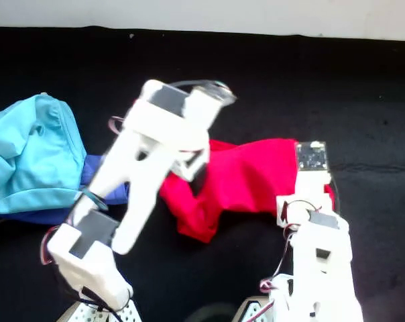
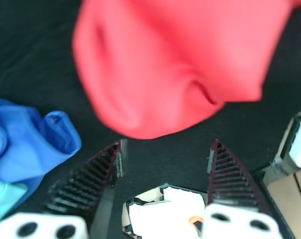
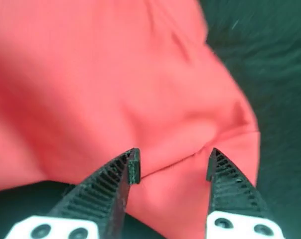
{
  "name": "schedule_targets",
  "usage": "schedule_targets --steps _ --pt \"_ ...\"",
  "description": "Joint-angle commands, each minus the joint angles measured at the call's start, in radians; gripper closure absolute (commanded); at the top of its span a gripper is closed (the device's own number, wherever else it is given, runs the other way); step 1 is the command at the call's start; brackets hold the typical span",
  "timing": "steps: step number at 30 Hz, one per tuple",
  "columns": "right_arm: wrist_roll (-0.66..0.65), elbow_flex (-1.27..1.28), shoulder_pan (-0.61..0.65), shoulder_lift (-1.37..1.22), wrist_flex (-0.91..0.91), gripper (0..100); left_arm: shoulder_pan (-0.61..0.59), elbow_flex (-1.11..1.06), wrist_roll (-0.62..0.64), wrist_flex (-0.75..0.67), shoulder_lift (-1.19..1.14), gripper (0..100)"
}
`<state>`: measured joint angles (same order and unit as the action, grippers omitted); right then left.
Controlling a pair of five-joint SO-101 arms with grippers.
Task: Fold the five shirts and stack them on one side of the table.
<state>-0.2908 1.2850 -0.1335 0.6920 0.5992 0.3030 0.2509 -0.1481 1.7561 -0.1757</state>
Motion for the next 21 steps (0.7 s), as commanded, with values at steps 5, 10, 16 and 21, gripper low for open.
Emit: schedule_targets --steps 5,10,16,21 --pt "-0.087 -0.143 -0.108 -0.265 -0.090 97.4 -0.289 -0.002 -0.002 0.011 0.048 74" --pt "-0.089 -0.306 -0.326 -0.295 -0.088 99.2 -0.355 -0.047 -0.003 -0.031 0.048 74" --pt "-0.091 -0.472 -0.496 -0.242 0.008 99.2 -0.263 -0.237 -0.003 -0.207 0.048 74" --pt "-0.091 -0.545 -0.516 -0.173 0.116 98.1 -0.130 -0.357 -0.003 -0.310 0.048 74"
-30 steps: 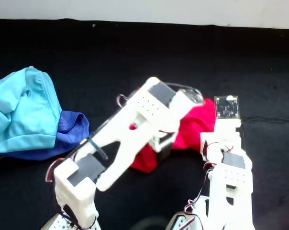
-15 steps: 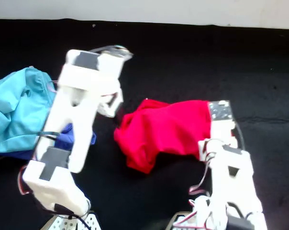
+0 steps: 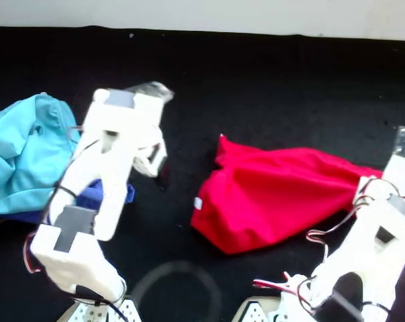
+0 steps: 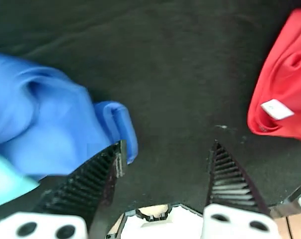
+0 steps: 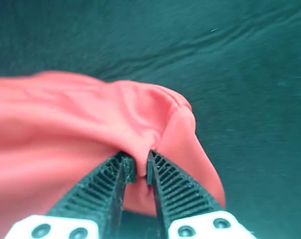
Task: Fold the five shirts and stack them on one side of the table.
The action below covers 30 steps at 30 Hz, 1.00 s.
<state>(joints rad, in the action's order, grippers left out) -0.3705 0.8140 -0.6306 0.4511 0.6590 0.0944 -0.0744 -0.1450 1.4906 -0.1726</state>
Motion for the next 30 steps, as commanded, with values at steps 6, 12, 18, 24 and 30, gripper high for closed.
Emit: schedule_targets --steps 6,12,18,24,30 --pt "-0.107 -0.081 -0.004 0.157 0.199 74.8 0.220 -0.045 -0.003 -0.043 0.048 74" --pt "-0.121 -0.079 -0.001 0.335 0.277 78.3 0.371 -0.054 -0.003 -0.055 0.045 74" --pt "-0.121 -0.073 0.056 0.483 0.374 78.3 0.389 -0.059 -0.003 -0.203 0.004 74" --pt "-0.117 -0.050 0.143 0.542 0.487 78.3 0.397 -0.008 0.000 -0.252 -0.116 90" --pt "-0.115 0.065 0.205 0.544 0.483 78.5 0.387 0.183 0.002 -0.078 -0.117 99"
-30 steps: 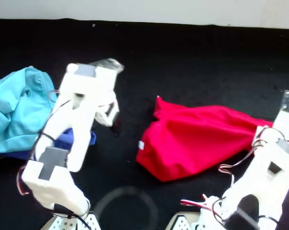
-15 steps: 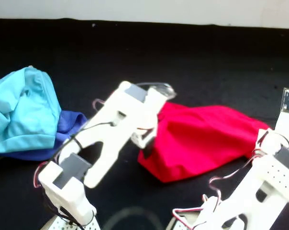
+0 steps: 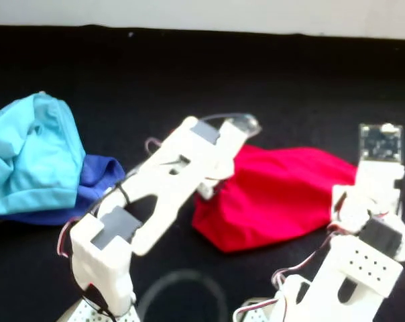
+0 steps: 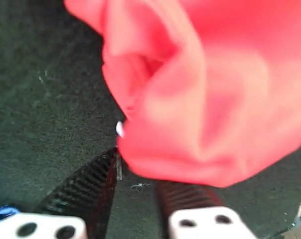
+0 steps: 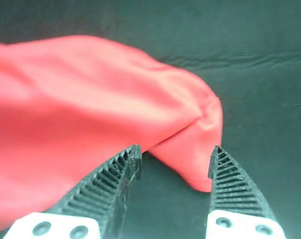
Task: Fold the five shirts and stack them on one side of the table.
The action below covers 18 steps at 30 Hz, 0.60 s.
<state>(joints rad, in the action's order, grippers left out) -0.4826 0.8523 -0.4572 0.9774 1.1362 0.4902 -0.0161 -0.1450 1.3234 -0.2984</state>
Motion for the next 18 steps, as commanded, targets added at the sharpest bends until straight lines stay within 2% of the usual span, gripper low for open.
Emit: schedule_targets --steps 1,8,14,18 --pt "-0.003 0.042 0.041 0.019 0.005 78.5 -0.025 0.173 0.002 0.132 0.008 99" --pt "0.006 0.085 0.119 0.016 0.005 78.5 -0.173 0.639 -0.017 0.439 0.010 99" --pt "0.222 0.019 0.222 0.010 -0.085 78.5 -0.352 0.877 -0.124 0.453 0.096 99" --pt "0.252 0.007 0.312 0.010 -0.122 78.5 -0.407 0.843 -0.170 0.453 0.206 99"
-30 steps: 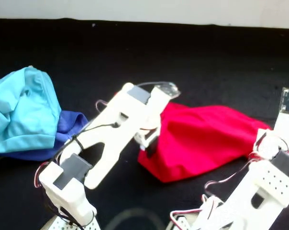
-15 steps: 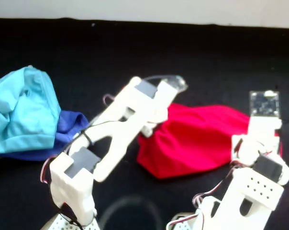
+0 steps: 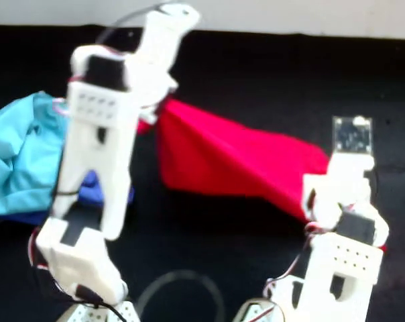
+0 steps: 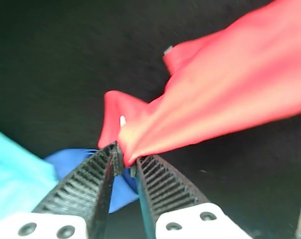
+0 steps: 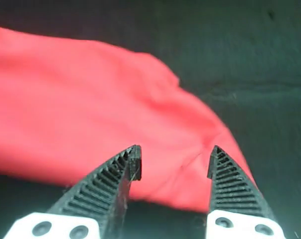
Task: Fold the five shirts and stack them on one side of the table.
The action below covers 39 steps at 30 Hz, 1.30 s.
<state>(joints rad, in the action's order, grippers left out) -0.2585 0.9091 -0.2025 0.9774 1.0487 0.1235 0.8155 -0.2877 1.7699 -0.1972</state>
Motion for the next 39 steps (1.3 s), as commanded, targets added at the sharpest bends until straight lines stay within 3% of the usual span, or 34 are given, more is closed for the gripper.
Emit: schedule_targets --steps 1,9,15,23,33,39 --pt "0.034 -0.051 0.074 0.010 -0.035 78.5 -0.050 -0.025 -0.031 0.006 0.125 99" --pt "0.086 -0.051 0.102 0.010 -0.074 78.5 -0.062 -0.647 -0.035 0.005 0.176 99" --pt "0.101 -0.096 0.104 -0.087 -0.090 78.5 -0.073 -1.017 -0.141 -0.005 0.151 99" --pt "0.110 -0.453 0.252 -0.487 -0.005 78.5 -0.174 -1.124 -0.141 -0.112 0.151 99" --pt "0.390 -0.931 0.418 -1.170 0.004 78.5 -0.206 -1.135 -0.141 -0.124 0.151 99" --pt "0.410 -1.247 0.510 -1.489 0.179 78.5 -0.211 -1.135 -0.141 -0.124 0.151 99"
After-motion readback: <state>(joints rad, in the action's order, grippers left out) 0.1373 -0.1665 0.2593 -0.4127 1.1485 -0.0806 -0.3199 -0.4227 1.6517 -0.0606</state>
